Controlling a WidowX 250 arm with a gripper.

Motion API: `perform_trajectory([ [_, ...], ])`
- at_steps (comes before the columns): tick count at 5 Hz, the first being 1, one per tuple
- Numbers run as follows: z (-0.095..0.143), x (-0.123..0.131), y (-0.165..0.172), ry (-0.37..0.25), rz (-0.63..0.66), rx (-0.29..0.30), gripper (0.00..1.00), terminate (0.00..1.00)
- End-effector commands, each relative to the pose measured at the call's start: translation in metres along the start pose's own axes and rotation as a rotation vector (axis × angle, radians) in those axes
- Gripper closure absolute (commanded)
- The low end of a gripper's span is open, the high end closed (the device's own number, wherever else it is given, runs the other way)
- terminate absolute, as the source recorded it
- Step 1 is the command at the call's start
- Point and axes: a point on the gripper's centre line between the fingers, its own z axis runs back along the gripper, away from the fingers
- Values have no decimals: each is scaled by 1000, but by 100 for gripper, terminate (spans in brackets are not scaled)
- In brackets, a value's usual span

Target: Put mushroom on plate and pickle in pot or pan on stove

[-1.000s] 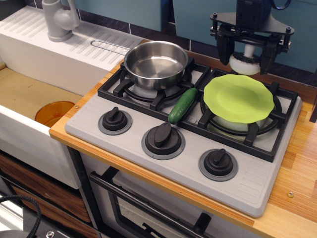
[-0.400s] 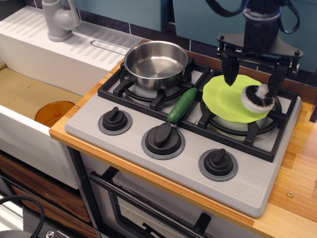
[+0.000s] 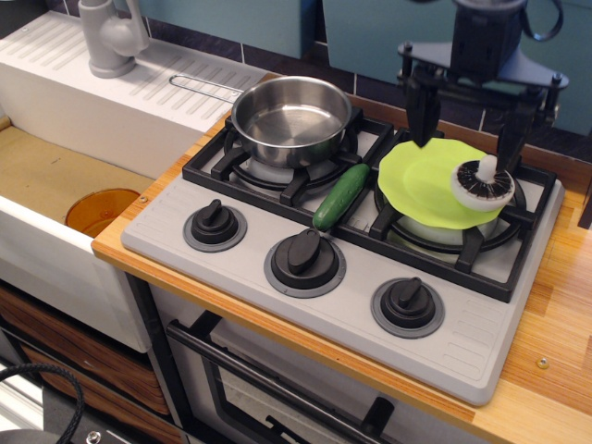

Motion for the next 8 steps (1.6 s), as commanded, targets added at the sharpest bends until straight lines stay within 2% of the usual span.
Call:
perform_trajectory([
  [1,41,8,16,-49,-55,-16,0,0],
  [3,41,8,16,-49,-55,-16,0,0],
  [4,40,3,40,-143,-67,36,0,0],
  [5,42,4,59,-185,-41,-26,0,0],
  [7,31,1,74,-244,-34,36,0,0],
  [8,22,-1,76,-256,-28,34,0,0],
])
